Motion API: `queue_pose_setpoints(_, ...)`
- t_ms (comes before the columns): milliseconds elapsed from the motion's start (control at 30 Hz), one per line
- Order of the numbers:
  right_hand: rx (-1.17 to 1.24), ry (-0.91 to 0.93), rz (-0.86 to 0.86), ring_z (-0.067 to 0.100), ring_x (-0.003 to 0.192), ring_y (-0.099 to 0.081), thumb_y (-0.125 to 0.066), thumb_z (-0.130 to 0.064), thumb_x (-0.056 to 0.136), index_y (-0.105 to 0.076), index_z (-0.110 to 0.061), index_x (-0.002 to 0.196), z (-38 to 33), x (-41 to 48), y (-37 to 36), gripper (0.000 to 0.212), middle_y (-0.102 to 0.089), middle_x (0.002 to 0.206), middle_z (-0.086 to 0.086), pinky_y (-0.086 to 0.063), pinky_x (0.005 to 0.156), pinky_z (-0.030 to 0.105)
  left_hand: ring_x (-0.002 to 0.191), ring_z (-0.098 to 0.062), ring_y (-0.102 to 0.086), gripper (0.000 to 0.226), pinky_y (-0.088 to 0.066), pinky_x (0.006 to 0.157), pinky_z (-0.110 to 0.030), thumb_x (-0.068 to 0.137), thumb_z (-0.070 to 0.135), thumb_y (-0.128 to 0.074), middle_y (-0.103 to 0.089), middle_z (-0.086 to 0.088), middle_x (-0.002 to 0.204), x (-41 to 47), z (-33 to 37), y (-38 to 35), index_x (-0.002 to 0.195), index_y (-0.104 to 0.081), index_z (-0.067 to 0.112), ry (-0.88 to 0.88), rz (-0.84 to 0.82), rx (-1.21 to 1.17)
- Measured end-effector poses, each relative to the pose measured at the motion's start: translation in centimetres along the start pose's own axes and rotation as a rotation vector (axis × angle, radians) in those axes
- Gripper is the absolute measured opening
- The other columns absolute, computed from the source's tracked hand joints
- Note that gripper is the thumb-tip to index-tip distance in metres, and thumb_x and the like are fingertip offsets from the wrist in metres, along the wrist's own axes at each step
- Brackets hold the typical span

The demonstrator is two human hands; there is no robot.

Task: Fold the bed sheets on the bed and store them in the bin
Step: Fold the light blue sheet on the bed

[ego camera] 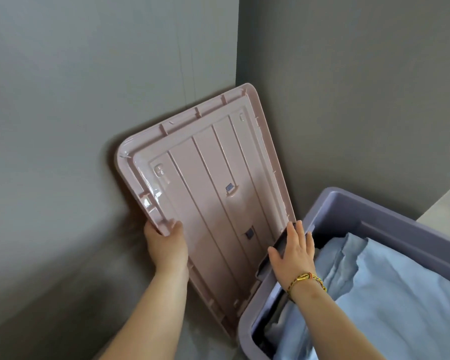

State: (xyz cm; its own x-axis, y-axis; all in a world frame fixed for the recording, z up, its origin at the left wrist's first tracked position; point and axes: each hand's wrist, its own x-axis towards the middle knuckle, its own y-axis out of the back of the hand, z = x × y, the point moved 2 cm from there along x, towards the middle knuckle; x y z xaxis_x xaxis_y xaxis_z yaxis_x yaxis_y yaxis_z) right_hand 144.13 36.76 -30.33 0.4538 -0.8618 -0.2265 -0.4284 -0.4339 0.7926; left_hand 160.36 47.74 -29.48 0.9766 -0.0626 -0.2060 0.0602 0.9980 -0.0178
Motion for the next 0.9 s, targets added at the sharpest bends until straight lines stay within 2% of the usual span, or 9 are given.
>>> queue_pose_setpoints(133,0.000,0.026,0.074,0.021,0.143,0.007,-0.041,-0.029,0.097,-0.002,-0.015,0.147,-0.3,-0.3,1.5,0.065,0.001,0.156,0.000,0.001,0.114,0.027,0.087,-0.022,-0.052,0.007,-0.038,0.079,-0.028,0.089,0.005,-0.055,-0.058,-0.007,0.087,0.0,-0.3,-0.5,0.094,-0.059,0.005,-0.066,-0.098,0.068)
queue_pose_setpoints(267,0.009,0.191,0.193,0.018,0.142,-0.001,-0.040,-0.027,0.097,-0.016,-0.016,0.146,-2.7,-0.5,3.7,0.056,-0.011,0.155,-0.001,-0.005,0.114,0.025,0.078,-0.020,-0.052,0.029,-0.039,0.073,-0.022,0.090,0.006,-0.054,-0.052,0.007,0.074,-1.5,0.3,-1.4,0.072,-0.043,0.027,-0.199,-0.161,0.062)
queue_pose_setpoints(367,0.423,0.157,0.215,0.017,0.124,-0.038,-0.047,-0.024,0.094,-0.044,-0.015,0.130,-4.9,0.2,5.8,0.037,-0.046,0.131,0.002,-0.030,0.103,0.027,0.066,-0.004,-0.047,0.029,-0.037,0.055,-0.004,0.092,0.006,-0.051,-0.049,0.009,0.073,-3.4,1.8,-1.9,0.073,-0.041,0.026,-0.327,-0.162,0.057)
queue_pose_setpoints(433,0.754,0.056,0.145,0.011,0.094,-0.050,-0.047,-0.027,0.093,-0.054,-0.021,0.103,-6.5,0.3,8.0,0.014,-0.052,0.099,-0.004,-0.041,0.088,0.024,0.064,-0.002,-0.045,0.022,-0.038,0.054,-0.010,0.092,0.007,-0.052,-0.047,0.007,0.071,-4.5,2.8,-1.8,0.076,-0.042,0.020,-0.386,-0.158,0.077)
queue_pose_setpoints(500,1.074,-0.008,0.029,0.014,0.097,-0.048,-0.046,-0.034,0.093,-0.055,-0.019,0.105,-7.8,0.2,10.5,0.022,-0.051,0.099,-0.003,-0.043,0.093,0.034,0.062,-0.013,-0.045,0.015,-0.032,0.058,-0.026,0.090,0.012,-0.057,-0.047,0.003,0.069,-5.7,3.9,-1.6,0.082,-0.044,0.013,-0.458,-0.186,0.107)
queue_pose_setpoints(567,1.249,-0.005,-0.087,0.020,0.106,-0.048,-0.044,-0.046,0.091,-0.047,-0.014,0.127,-8.8,0.0,13.4,0.048,-0.051,0.113,0.003,-0.044,0.093,0.045,0.067,-0.023,-0.045,0.023,-0.029,0.063,-0.026,0.081,0.025,-0.059,-0.051,-0.005,0.074,-6.8,4.5,-1.4,0.092,-0.049,0.007,-0.548,-0.202,0.171)
queue_pose_setpoints(767,1.171,0.021,-0.197,0.032,0.104,-0.055,-0.051,-0.058,0.082,-0.029,-0.007,0.138,-10.8,-1.1,21.4,0.080,-0.051,0.119,0.013,-0.051,0.074,0.051,0.066,-0.047,-0.063,0.036,-0.048,0.059,-0.046,0.063,-0.013,-0.071,-0.067,-0.025,0.080,-9.7,5.9,-0.7,0.097,-0.061,-0.007,-0.913,-0.236,0.510)
queue_pose_setpoints(833,1.022,-0.024,-0.202,0.031,0.100,-0.057,-0.057,-0.051,0.082,-0.037,-0.006,0.130,-11.2,-1.3,21.9,0.070,-0.051,0.123,0.012,-0.054,0.066,0.044,0.059,-0.040,-0.063,0.044,-0.049,0.052,-0.047,0.059,-0.011,-0.071,-0.068,-0.022,0.075,-10.9,5.6,-0.4,0.097,-0.058,0.005,-1.016,-0.217,0.519)
queue_pose_setpoints(900,0.850,-0.059,-0.209,0.029,0.092,-0.057,-0.060,-0.037,0.085,-0.051,-0.006,0.101,-11.0,-1.8,21.7,0.036,-0.054,0.109,0.012,-0.052,0.063,0.037,0.065,-0.028,-0.060,0.038,-0.050,0.051,-0.038,0.066,0.005,-0.062,-0.069,-0.015,0.076,-12.0,5.8,0.1,0.099,-0.050,0.018,-1.053,-0.248,0.494)
